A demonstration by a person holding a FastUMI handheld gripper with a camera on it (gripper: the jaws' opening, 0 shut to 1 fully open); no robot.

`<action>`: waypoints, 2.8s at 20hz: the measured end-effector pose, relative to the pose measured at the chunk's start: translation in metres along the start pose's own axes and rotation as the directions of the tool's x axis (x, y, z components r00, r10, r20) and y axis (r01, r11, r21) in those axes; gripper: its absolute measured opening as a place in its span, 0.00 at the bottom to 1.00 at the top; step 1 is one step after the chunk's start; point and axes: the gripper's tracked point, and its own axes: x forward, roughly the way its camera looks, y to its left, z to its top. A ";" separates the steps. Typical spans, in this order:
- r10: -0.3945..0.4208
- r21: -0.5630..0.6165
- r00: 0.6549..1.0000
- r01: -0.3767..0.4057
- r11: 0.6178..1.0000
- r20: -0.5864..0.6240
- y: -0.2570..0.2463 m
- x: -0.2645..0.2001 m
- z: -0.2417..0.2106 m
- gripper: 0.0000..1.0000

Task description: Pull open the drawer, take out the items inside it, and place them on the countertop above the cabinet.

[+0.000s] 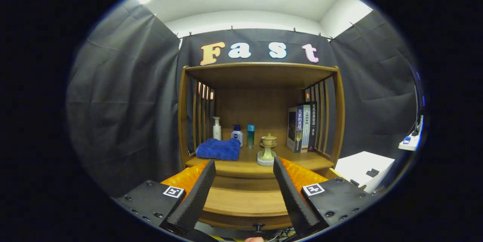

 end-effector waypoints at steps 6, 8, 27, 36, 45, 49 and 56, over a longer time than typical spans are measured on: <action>-0.032 0.001 0.999 0.032 0.999 0.016 -0.005 -0.030 -0.029 0.98; -0.035 -0.010 0.999 0.035 0.999 0.002 -0.004 -0.033 -0.049 0.98; -0.107 0.014 0.982 0.110 0.994 -0.154 -0.032 -0.006 -0.181 0.98; -0.090 0.017 0.984 0.094 0.995 -0.154 -0.039 0.009 -0.178 0.97; -0.091 0.026 0.982 0.097 0.995 -0.163 -0.044 0.067 -0.174 0.97; -0.094 0.028 0.980 0.101 0.995 -0.175 -0.047 0.099 -0.175 0.98; -0.095 0.015 0.978 0.099 0.995 -0.187 -0.053 0.148 -0.183 0.98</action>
